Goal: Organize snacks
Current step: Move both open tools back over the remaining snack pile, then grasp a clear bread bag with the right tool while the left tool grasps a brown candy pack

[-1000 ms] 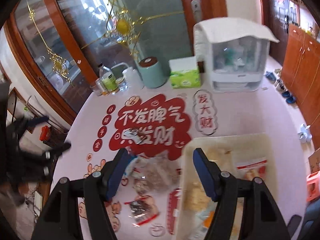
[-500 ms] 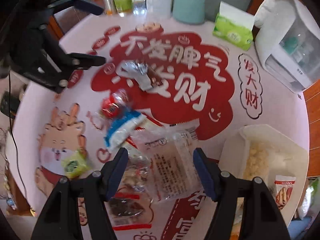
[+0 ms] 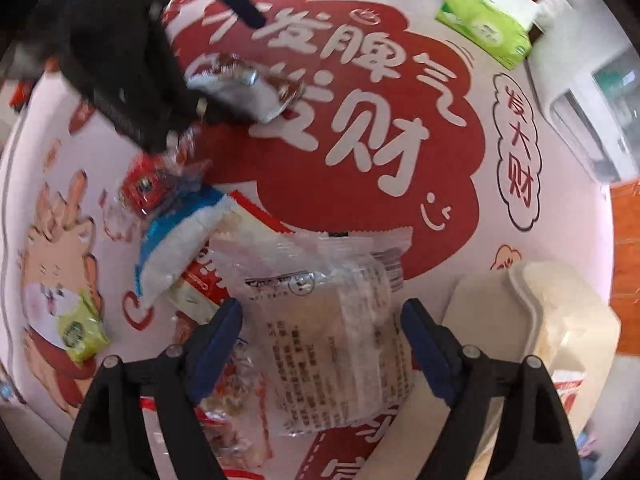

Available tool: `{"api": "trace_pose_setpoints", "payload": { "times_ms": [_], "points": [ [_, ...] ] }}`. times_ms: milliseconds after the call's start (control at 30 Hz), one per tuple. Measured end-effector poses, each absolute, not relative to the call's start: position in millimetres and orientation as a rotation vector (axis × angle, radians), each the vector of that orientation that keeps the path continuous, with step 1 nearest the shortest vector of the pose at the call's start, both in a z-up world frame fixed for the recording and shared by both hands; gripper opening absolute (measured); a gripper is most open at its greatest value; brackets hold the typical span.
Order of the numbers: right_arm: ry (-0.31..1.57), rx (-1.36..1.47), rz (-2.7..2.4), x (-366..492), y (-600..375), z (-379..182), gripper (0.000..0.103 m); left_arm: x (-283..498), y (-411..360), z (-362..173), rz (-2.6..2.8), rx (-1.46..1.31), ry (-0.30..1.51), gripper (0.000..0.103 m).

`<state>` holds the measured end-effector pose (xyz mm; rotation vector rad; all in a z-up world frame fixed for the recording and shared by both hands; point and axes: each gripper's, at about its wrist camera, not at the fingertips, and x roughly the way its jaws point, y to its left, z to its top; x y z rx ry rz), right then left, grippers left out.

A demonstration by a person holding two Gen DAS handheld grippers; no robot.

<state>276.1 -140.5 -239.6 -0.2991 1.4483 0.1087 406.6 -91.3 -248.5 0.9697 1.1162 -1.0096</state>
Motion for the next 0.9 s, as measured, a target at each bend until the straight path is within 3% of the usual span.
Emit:
{"api": "trace_pose_setpoints", "payload": {
  "times_ms": [33, 67, 233, 333, 633, 900],
  "points": [
    [1.452, -0.329, 0.106, 276, -137, -242, 0.083, 407, -91, -248, -1.031, 0.945, 1.135, 0.061],
    [1.448, -0.338, 0.101, 276, -135, -242, 0.082, 407, -90, -247, -1.042, 0.924, 1.147, 0.038],
    [1.430, -0.328, 0.081, 273, -133, -232, 0.064, 394, -79, -247, -0.960, 0.887, 1.128, 0.035],
    [1.407, -0.293, 0.067, 266, -134, -222, 0.058, 386, -65, -242, -0.896, 0.824, 1.150, 0.033],
    [1.260, -0.179, 0.068, 225, -131, -178, 0.057, 340, -16, -159, -0.762, 0.579, 1.134, 0.032],
    [1.053, -0.035, 0.145, 161, -142, -103, 0.057, 234, -6, -80, -0.666, 0.363, 1.049, 0.032]
  ]
}}
